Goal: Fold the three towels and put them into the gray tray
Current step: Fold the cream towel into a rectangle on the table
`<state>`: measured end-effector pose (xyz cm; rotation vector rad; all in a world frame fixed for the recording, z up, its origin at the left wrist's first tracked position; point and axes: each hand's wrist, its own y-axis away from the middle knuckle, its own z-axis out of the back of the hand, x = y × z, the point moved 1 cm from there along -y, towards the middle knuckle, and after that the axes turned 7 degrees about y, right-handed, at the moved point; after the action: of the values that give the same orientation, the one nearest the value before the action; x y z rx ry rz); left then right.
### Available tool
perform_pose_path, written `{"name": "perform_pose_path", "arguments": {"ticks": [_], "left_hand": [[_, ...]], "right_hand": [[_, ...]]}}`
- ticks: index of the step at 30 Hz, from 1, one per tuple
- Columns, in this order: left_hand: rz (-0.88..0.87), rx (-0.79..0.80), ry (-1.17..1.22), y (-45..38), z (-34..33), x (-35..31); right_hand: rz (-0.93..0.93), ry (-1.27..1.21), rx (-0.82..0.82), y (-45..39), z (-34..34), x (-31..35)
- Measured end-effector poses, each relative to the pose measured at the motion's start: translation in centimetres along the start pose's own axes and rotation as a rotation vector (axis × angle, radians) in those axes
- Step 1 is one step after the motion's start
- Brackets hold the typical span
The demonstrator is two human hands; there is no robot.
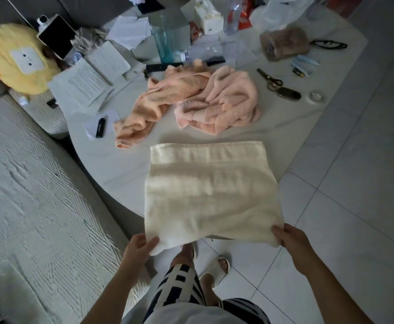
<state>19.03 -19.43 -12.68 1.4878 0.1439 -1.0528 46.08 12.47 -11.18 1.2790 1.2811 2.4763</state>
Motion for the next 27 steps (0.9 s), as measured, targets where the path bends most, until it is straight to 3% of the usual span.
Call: {"name": "perform_pose_path", "arguments": {"ticks": [6, 8, 12, 14, 18, 20, 24, 27], "left_hand": [[-0.093, -0.273, 0.325, 0.8, 0.5, -2.5], [-0.1, -0.214, 0.344, 1.1, 0.7, -2.8], [0.056, 0.125, 0.294, 1.8, 0.9, -2.4], [0.106, 0.202, 0.233, 2.1, 1.2, -2.2], [0.043, 0.076, 0.356, 1.8, 2.9, -1.7], [0.043, 0.035, 0.44, 1.8, 3.1, -1.6], [0.152, 0.193, 0.248, 2.9, 2.5, -2.1], [0.131, 0.156, 0.363, 2.9, 3.6, -2.6]], "right_hand": [[0.114, -0.322, 0.004, 0.4, 1.2, 2.9], [0.106, -0.296, 0.004, 0.4, 1.4, 3.2], [0.021, 0.007, 0.169, 0.7, 0.9, 1.9], [0.005, 0.03, 0.135, 0.6, 1.3, 1.2], [-0.006, -0.189, -0.062, 0.8, 2.3, 1.2], [-0.035, -0.191, -0.019, 1.0, 2.2, 1.4], [-0.001, -0.242, 0.044, 1.0, 2.5, 2.8], [0.091, -0.022, -0.098, 1.1, 2.9, 3.4]]}}
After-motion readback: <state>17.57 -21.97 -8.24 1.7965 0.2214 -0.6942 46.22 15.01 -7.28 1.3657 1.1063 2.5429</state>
